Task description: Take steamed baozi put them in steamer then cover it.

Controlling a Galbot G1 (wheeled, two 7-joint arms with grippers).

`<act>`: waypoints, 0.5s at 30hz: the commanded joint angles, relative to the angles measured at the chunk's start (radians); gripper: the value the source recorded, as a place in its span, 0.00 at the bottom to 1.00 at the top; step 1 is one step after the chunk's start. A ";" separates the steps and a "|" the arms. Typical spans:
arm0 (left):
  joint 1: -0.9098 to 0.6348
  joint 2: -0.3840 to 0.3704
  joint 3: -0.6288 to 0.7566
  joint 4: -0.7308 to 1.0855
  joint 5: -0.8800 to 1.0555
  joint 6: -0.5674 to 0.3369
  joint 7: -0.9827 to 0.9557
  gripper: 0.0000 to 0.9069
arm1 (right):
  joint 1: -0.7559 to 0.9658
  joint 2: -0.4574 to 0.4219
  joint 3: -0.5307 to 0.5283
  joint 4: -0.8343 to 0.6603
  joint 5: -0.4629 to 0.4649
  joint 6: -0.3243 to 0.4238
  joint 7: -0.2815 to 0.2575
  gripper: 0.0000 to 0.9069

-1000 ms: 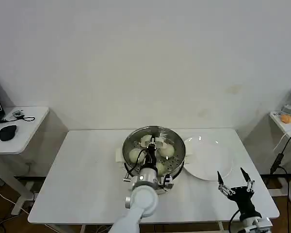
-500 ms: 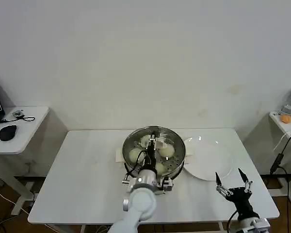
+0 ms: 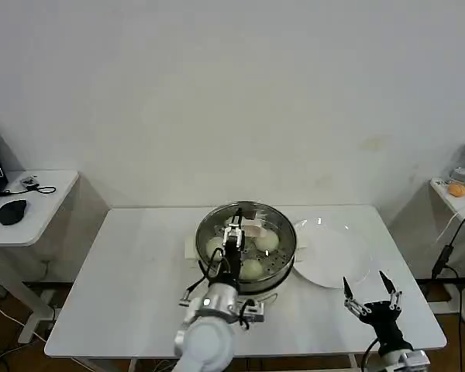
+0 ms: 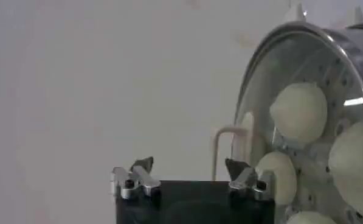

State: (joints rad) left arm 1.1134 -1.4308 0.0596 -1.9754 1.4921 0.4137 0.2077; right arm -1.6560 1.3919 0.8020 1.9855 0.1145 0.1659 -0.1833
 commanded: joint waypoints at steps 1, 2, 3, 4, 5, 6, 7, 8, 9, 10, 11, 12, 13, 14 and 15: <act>0.156 0.129 -0.171 -0.196 -0.463 -0.070 -0.166 1.00 | -0.022 -0.015 -0.013 0.010 0.021 -0.021 0.017 1.00; 0.164 0.132 -0.190 -0.193 -0.537 -0.076 -0.205 1.00 | -0.026 -0.018 -0.015 0.012 0.025 -0.023 0.019 1.00; 0.194 0.141 -0.219 -0.193 -0.730 -0.106 -0.283 1.00 | -0.038 -0.025 -0.017 0.017 0.029 -0.027 0.022 1.00; 0.214 0.140 -0.260 -0.191 -0.914 -0.141 -0.318 1.00 | -0.045 -0.031 -0.018 0.022 0.041 -0.030 0.025 1.00; 0.233 0.137 -0.303 -0.186 -1.061 -0.198 -0.367 1.00 | -0.050 -0.035 -0.018 0.026 0.046 -0.030 0.026 1.00; 0.252 0.132 -0.341 -0.168 -1.222 -0.255 -0.411 1.00 | -0.059 -0.041 -0.016 0.029 0.053 -0.029 0.027 1.00; 0.264 0.129 -0.384 -0.151 -1.377 -0.336 -0.432 1.00 | -0.062 -0.043 -0.015 0.030 0.051 -0.026 0.027 1.00; 0.275 0.130 -0.407 -0.132 -1.451 -0.382 -0.447 1.00 | -0.065 -0.045 -0.014 0.030 0.049 -0.025 0.026 1.00; 0.297 0.131 -0.450 -0.106 -1.563 -0.438 -0.460 1.00 | -0.070 -0.045 -0.015 0.031 0.049 -0.024 0.027 1.00; 0.314 0.127 -0.499 -0.091 -1.627 -0.489 -0.455 1.00 | -0.075 -0.044 -0.017 0.033 0.047 -0.022 0.027 1.00; 0.333 0.124 -0.537 -0.076 -1.674 -0.552 -0.466 1.00 | -0.078 -0.043 -0.019 0.034 0.043 -0.021 0.026 1.00; 0.355 0.122 -0.573 -0.072 -1.691 -0.549 -0.457 1.00 | -0.083 -0.042 -0.023 0.036 0.037 -0.020 0.025 1.00; 0.375 0.127 -0.604 -0.069 -1.704 -0.556 -0.457 1.00 | -0.087 -0.041 -0.027 0.037 0.035 -0.019 0.026 1.00; 0.392 0.131 -0.618 -0.065 -1.736 -0.574 -0.465 1.00 | -0.089 -0.040 -0.030 0.038 0.034 -0.018 0.026 1.00; 0.408 0.130 -0.638 -0.064 -1.759 -0.565 -0.462 1.00 | -0.094 -0.040 -0.032 0.038 0.033 -0.016 0.025 1.00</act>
State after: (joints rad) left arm 1.3255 -1.3329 -0.2357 -2.0728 0.7276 0.1612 -0.0761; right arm -1.7147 1.3616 0.7826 2.0162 0.1433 0.1500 -0.1628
